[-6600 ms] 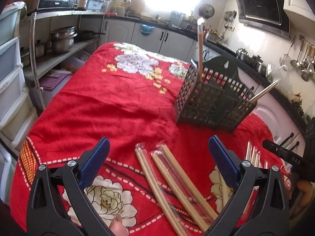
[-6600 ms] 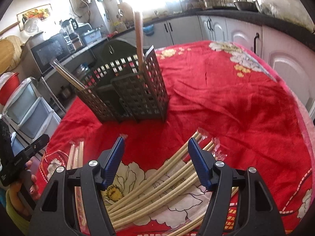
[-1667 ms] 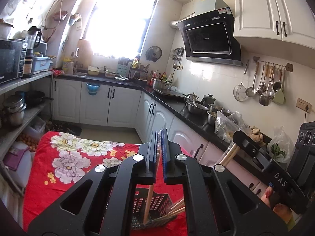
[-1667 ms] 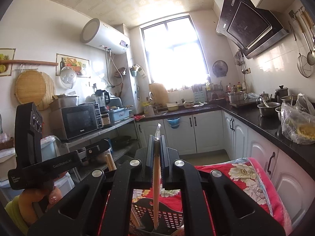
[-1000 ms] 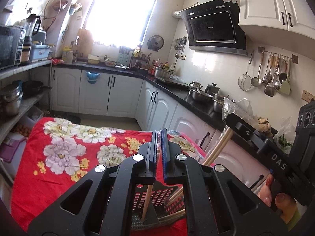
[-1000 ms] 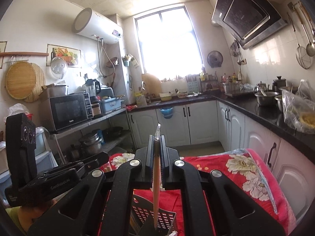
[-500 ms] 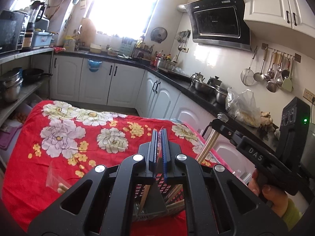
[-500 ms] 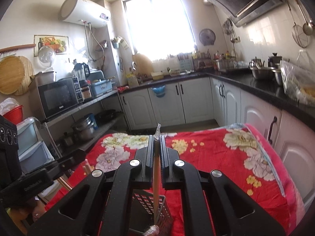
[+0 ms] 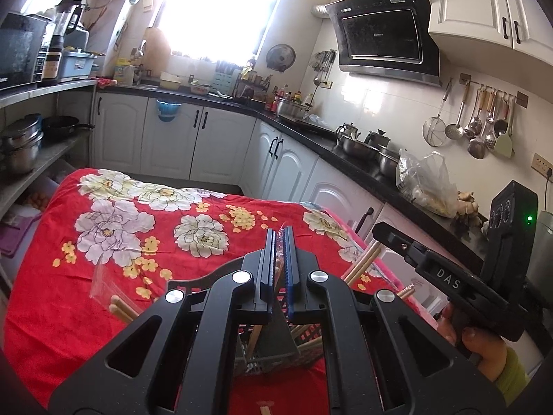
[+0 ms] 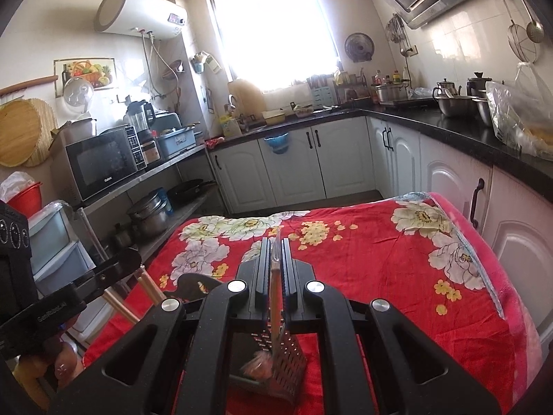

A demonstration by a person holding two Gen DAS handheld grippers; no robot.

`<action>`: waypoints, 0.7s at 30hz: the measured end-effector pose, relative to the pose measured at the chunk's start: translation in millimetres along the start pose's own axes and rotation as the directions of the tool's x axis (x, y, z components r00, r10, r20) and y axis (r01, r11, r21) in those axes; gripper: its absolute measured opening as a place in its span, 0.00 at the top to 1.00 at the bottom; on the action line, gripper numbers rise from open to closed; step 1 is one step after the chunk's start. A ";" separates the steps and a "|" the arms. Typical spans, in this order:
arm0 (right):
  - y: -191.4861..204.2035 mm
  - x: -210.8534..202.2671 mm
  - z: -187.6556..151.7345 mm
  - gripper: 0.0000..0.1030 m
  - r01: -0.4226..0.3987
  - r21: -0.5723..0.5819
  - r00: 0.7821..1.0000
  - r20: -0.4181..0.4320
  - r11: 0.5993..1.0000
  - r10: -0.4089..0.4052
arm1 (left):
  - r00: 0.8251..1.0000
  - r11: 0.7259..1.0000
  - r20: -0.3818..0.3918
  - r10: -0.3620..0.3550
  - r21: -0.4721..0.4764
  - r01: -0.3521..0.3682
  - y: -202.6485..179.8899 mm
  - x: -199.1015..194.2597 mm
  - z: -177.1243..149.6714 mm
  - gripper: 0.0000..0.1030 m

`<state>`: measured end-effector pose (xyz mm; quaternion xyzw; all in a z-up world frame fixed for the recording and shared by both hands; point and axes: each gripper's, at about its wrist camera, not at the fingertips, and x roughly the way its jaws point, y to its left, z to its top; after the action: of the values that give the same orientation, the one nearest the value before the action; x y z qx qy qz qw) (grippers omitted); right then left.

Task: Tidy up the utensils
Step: 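Lower the chopsticks into the caddy slots and open both tools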

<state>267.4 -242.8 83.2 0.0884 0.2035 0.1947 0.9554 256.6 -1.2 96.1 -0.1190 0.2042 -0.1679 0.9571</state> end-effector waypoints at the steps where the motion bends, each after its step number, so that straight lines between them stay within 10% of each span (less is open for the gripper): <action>1: 1.2 -1.9 -1.0 0.94 -0.004 -0.002 1.000 -0.003 1.000 0.004 | 1.000 1.000 -0.001 0.002 0.002 -0.002 0.1 -1.1 -1.0 0.98; 21: 2.6 -33.8 -12.3 0.69 0.025 0.000 0.999 -0.035 1.000 -0.025 | 1.000 0.999 -0.007 0.023 -0.031 -0.023 7.2 -24.4 -7.4 0.98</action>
<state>232.9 -253.1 84.7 0.0828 0.2212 0.1843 0.9541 234.4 13.3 96.0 -0.1307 0.2114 -0.1540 0.9563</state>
